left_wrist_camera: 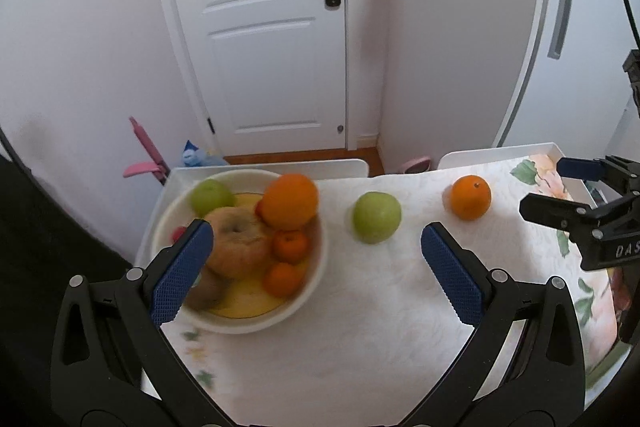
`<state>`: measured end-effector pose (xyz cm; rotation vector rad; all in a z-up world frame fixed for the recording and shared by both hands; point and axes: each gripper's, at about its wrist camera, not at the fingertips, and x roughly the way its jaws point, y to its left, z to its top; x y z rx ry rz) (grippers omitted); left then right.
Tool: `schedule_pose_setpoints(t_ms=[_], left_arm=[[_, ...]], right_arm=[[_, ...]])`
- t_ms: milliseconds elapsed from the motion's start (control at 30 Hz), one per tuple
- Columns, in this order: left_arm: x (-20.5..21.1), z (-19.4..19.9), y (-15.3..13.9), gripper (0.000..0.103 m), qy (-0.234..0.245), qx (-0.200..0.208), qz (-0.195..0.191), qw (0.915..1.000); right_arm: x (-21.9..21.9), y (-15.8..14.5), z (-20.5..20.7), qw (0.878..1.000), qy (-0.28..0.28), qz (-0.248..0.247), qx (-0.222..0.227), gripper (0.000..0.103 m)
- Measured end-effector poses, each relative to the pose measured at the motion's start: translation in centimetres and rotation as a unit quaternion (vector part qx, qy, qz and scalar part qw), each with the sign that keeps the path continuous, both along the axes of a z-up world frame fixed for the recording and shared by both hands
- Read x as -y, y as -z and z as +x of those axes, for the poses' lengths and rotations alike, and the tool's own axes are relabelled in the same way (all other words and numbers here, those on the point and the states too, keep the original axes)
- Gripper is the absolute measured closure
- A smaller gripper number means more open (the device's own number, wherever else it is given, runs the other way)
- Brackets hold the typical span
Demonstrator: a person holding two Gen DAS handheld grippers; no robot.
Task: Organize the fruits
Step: 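Move both open grippers toward the last green apple and orange, then grasp the green apple with the left gripper while the right gripper grasps the last orange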
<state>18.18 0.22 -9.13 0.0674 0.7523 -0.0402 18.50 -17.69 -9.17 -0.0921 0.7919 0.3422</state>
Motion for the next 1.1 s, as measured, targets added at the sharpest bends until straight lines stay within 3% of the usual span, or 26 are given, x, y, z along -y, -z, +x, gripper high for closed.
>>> schedule_pose_setpoints(t_ms=[400,700,1033,1100], left_arm=[[4.8,4.2,6.2,0.0,-0.028,-0.016,0.021,0.9993],[6.9,7.4,9.9,0.018,-0.02,-0.045,0.065,0.9967],[7.9,8.8,11.8,0.033,-0.013,-0.069,0.077,0.9946],[8.0,8.9,11.9,0.043,-0.014,-0.071,0.081,0.9941]], right_arm=[[4.4,4.4,4.2,0.998,-0.046,-0.028,-0.02,0.0],[4.9,7.4,6.1,0.996,-0.078,-0.027,-0.034,0.0],[4.6,8.8,7.7,0.994,-0.096,-0.032,-0.04,0.005],[4.5,8.9,7.9,0.994,-0.099,-0.032,-0.042,0.008]])
